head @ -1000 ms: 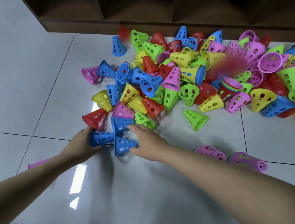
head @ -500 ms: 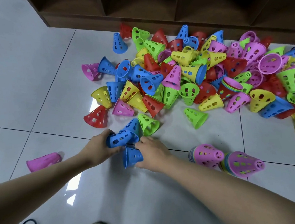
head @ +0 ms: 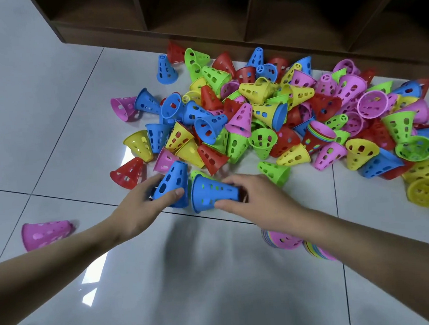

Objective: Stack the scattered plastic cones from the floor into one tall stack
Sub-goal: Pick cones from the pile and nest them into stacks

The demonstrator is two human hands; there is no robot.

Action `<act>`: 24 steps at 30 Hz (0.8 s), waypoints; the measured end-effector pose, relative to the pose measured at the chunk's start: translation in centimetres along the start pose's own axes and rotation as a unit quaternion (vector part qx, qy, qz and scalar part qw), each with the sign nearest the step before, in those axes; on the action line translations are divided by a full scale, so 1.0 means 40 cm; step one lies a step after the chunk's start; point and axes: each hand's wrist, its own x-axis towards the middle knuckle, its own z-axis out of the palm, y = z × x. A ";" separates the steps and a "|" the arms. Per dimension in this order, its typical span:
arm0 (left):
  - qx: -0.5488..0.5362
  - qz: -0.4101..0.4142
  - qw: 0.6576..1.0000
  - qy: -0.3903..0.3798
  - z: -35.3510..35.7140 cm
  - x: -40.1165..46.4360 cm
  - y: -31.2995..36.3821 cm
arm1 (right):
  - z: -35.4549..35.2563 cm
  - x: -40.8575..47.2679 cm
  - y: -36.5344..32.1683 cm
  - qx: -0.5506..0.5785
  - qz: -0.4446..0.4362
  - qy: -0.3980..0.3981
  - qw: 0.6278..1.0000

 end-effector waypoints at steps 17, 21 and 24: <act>-0.014 0.219 0.970 -0.106 0.248 -0.045 0.243 | -0.319 -0.332 0.131 -0.013 0.081 0.160 0.984; -0.003 0.263 0.955 -0.133 0.311 -0.045 0.260 | -0.339 -0.375 0.158 -0.088 0.107 0.171 0.975; 0.006 0.259 0.954 -0.151 0.342 -0.032 0.252 | -0.326 -0.394 0.172 -0.120 0.099 0.147 0.977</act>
